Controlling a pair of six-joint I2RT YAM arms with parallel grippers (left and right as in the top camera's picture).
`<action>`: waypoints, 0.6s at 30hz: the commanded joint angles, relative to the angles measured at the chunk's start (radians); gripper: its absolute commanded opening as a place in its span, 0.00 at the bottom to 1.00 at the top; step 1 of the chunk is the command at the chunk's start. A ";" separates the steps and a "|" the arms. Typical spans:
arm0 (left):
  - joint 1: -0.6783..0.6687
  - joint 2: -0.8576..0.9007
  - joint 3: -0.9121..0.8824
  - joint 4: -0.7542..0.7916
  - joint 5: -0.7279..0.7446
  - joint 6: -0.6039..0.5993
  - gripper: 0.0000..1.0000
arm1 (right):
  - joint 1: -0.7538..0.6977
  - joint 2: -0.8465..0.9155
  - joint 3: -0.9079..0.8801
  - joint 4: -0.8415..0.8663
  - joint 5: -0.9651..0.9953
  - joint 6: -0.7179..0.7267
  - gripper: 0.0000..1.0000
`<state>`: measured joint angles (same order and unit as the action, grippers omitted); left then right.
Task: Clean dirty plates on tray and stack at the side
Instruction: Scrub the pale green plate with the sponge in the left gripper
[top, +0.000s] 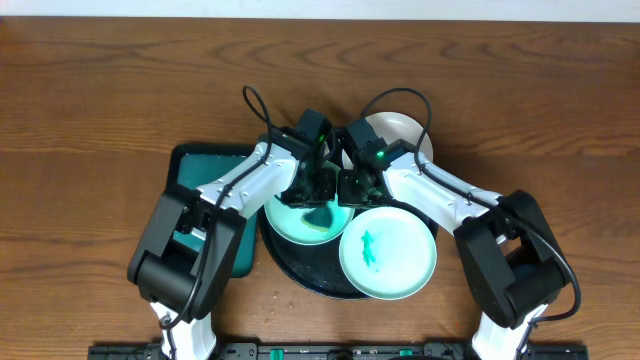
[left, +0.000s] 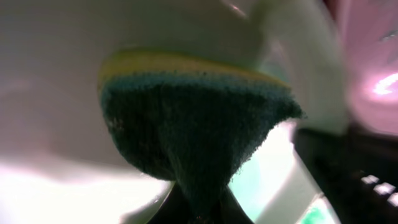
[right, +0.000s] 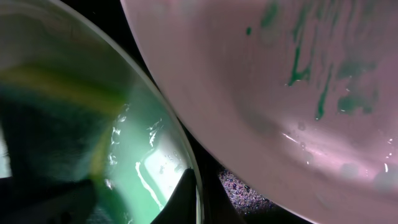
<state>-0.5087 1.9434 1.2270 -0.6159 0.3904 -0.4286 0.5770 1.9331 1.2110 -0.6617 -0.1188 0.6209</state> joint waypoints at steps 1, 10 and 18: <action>-0.031 0.088 -0.025 0.080 0.152 -0.055 0.07 | 0.007 0.050 -0.029 -0.023 0.016 0.002 0.01; 0.000 0.129 -0.025 0.238 0.117 -0.211 0.07 | 0.007 0.050 -0.029 -0.040 0.010 0.002 0.01; 0.052 0.105 -0.024 0.122 -0.206 -0.233 0.07 | 0.007 0.050 -0.029 -0.049 0.009 0.002 0.01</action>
<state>-0.4721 1.9816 1.2232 -0.4652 0.5026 -0.6407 0.5598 1.9324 1.2121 -0.6933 -0.1234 0.6441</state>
